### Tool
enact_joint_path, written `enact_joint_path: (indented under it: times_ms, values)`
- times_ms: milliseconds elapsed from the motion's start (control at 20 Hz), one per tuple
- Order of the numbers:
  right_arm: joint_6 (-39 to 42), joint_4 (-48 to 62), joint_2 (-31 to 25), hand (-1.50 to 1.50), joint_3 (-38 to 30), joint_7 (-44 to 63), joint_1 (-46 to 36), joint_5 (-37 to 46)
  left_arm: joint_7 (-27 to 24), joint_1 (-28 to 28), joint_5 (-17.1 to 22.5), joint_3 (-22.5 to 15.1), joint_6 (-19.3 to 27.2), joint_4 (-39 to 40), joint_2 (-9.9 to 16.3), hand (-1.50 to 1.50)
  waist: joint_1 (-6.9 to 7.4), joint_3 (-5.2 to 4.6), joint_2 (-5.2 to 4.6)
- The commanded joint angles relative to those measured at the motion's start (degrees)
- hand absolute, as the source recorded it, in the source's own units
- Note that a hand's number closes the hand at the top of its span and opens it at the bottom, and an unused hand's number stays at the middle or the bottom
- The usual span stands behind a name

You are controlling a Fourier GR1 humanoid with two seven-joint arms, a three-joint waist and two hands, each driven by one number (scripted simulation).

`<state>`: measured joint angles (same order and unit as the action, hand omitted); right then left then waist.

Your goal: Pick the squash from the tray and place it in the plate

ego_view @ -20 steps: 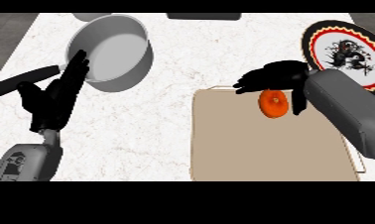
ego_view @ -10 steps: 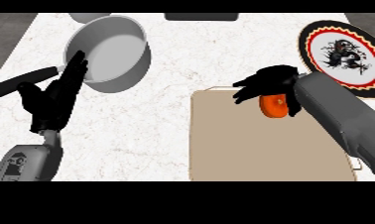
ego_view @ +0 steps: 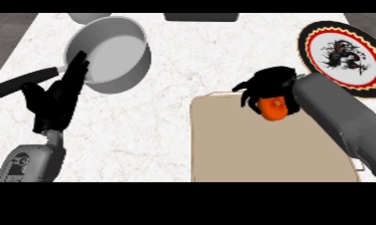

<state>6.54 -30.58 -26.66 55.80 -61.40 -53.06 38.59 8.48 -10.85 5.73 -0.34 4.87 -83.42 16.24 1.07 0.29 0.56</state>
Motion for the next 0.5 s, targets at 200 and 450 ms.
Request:
enact_joint_path:
  times_ms: [200,450]
  values:
    - [3.42,4.38,2.48,1.5,-10.0,10.69,4.36,-9.59,1.02,1.26,-0.63,0.13,1.09,2.21,-1.3,0.0,-2.08,-0.33,-0.57]
    - [-4.1,8.81,4.74,1.5,-21.42,32.95,3.44,-17.37,1.79,4.23,0.77,1.78,-0.31,0.53,0.55,0.0,-3.22,-0.43,0.37]
